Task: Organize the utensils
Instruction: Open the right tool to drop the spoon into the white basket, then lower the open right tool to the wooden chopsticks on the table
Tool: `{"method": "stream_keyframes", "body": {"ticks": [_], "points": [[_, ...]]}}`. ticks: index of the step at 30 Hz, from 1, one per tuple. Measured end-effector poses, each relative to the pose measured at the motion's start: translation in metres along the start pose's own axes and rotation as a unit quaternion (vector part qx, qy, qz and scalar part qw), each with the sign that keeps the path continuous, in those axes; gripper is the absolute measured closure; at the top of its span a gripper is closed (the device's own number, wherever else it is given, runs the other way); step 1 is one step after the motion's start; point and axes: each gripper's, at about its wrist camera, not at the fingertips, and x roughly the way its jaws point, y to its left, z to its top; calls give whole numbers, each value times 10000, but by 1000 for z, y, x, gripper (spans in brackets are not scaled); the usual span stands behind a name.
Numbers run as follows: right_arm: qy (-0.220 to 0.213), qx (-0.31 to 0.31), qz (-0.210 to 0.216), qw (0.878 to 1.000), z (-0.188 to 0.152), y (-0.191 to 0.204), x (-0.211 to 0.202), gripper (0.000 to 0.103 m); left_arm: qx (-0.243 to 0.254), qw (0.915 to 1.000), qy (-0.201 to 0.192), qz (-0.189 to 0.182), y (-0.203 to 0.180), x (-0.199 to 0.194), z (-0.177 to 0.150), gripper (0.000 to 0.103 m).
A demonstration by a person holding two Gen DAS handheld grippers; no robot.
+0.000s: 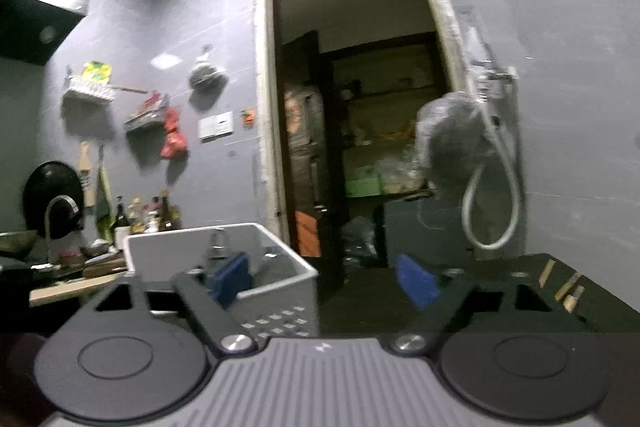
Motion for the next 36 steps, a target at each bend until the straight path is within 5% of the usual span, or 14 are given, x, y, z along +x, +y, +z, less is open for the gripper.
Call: {"method": "stream_keyframes", "body": {"ticks": [4,11,23,30,36], "points": [[144,319,-380,9987,-11,-21,-10,0,-21,10000,-2,11,0,1,0,25],[648,752,-980,9902,-39,-53,-21,0,-38,10000,0,42,1,1,-2,25],[950,1897,-1096,9711,-49,-88,-15,0,-37,10000,-7,41,1,0,-2,25],[1239,2630,-1184,9494,-56,-112,-7,0,15,10000,-33,17,1,-1,-3,25],[1415,2741,-1210,9435,-57,-121,0,0,-20,10000,-31,-39,3,-2,-3,25]]}}
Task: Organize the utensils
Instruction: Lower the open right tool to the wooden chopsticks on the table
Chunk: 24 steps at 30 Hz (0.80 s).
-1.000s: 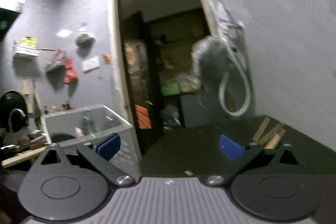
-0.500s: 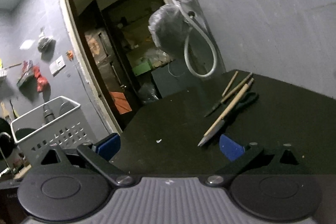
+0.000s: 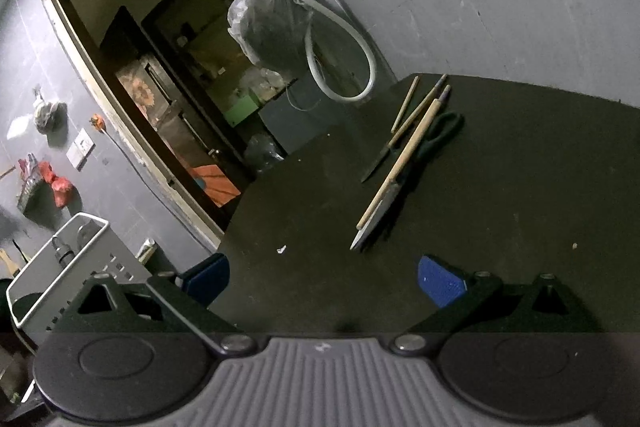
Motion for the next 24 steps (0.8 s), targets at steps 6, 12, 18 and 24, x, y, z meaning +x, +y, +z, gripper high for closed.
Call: {"method": "stream_keyframes", "body": {"ticks": [6,12,18,24], "points": [[-81,-1280,-726,9891,31,30,6,0,-41,10000,-4,-56,5,2,0,24],[356,-1628,-1244,9781,70,32,48,0,-59,10000,-4,-71,7,2,0,24],[710,-1376,-1560,9755,106,10,100,1,-52,10000,-1,-62,6,2,0,24],[900,-1329,-1988,9668,117,-4,133,15,-58,10000,6,-52,6,3,1,24]]}}
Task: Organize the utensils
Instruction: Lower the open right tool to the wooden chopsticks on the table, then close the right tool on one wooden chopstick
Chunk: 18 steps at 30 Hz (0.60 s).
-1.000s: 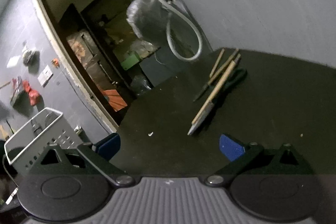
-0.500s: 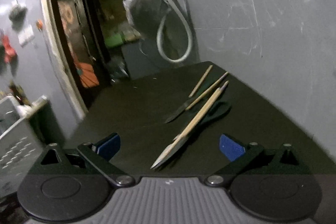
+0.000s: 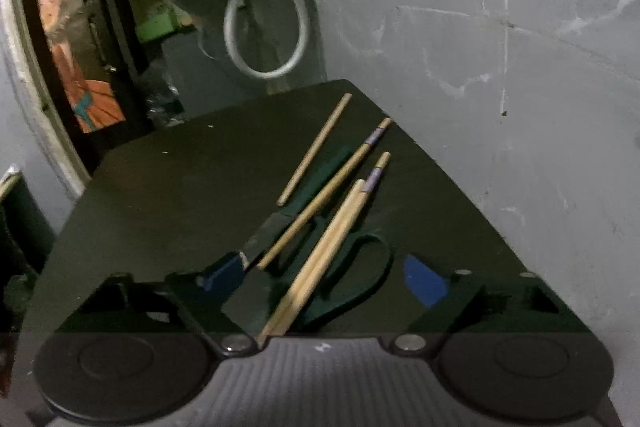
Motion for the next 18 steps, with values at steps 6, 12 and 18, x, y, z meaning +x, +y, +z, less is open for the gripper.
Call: {"method": "stream_keyframes", "body": {"ticks": [6,12,18], "points": [[36,-224,-89,9997,-1,7,9,25,-5,10000,17,37,-3,1,0,24],[186,-361,-75,9991,-2,8,11,53,-6,10000,29,39,-3,1,0,24],[156,-234,72,9996,-1,3,11,76,-17,10000,29,34,-4,2,0,24]]}}
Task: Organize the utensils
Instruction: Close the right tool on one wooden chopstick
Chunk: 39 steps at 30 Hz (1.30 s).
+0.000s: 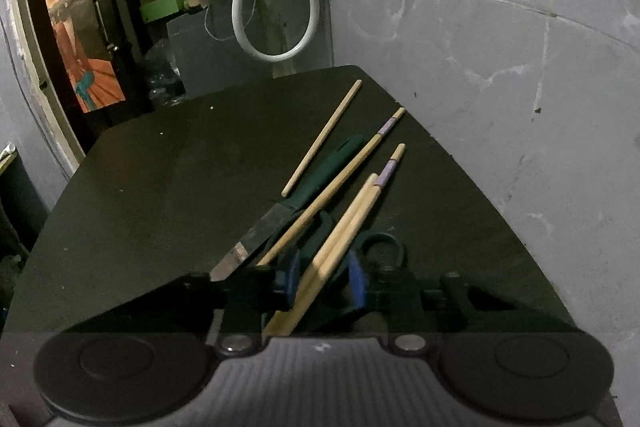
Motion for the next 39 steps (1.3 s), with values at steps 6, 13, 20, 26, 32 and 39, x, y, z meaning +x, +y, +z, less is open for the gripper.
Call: {"method": "stream_keyframes", "body": {"ticks": [6,13,20,26,32,39], "points": [[-16,155,147,9998,-4,-8,-5,90,-2,10000,1,15,0,1,0,24],[14,100,366,9993,-17,-14,-26,96,-8,10000,-1,27,0,1,0,24],[88,81,633,9979,-49,-28,-67,96,-18,10000,-2,25,-1,0,-1,24],[146,-173,843,9962,-84,-21,-104,96,-13,10000,3,38,-1,1,-1,25],[105,-337,945,9949,-106,-12,-127,95,-25,10000,5,35,-1,0,-1,25],[-42,-257,992,9947,-107,-19,-134,95,-27,10000,2,36,-1,0,-1,25]]}}
